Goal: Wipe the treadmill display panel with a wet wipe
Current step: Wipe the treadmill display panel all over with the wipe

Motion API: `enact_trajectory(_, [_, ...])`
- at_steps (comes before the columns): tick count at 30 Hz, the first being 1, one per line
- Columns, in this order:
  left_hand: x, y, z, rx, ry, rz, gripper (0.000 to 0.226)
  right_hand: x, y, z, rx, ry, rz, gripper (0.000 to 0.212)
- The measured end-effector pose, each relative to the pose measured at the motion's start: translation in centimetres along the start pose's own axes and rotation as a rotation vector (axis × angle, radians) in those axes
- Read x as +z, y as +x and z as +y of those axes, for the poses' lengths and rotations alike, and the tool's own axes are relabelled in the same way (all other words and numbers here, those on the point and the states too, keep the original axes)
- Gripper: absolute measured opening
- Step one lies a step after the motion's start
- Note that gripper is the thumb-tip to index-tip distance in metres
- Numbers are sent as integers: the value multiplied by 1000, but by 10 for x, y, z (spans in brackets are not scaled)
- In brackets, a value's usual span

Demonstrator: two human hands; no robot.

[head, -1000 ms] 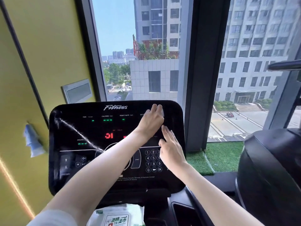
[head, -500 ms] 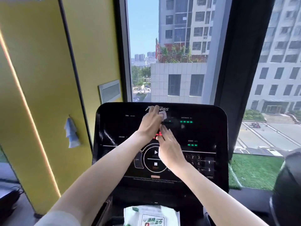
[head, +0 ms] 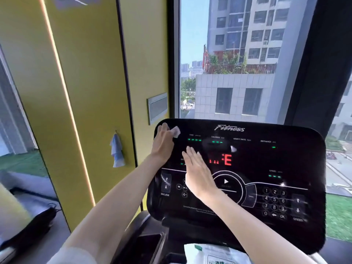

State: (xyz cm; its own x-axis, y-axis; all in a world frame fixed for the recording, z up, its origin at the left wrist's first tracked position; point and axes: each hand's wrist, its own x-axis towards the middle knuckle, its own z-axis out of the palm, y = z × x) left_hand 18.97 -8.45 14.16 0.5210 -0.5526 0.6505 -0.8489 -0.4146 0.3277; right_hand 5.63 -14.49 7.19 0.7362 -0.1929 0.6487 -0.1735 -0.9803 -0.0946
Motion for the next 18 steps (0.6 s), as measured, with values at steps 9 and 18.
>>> enact_trajectory(9, [3, 0, -39, -148, -113, 72, 37, 19, -4, -10, -7, -17, -91, 70])
enact_trajectory(18, [9, -60, -36, -153, 34, -11, 40, 37, -35, -22, -23, -7, -137, 66])
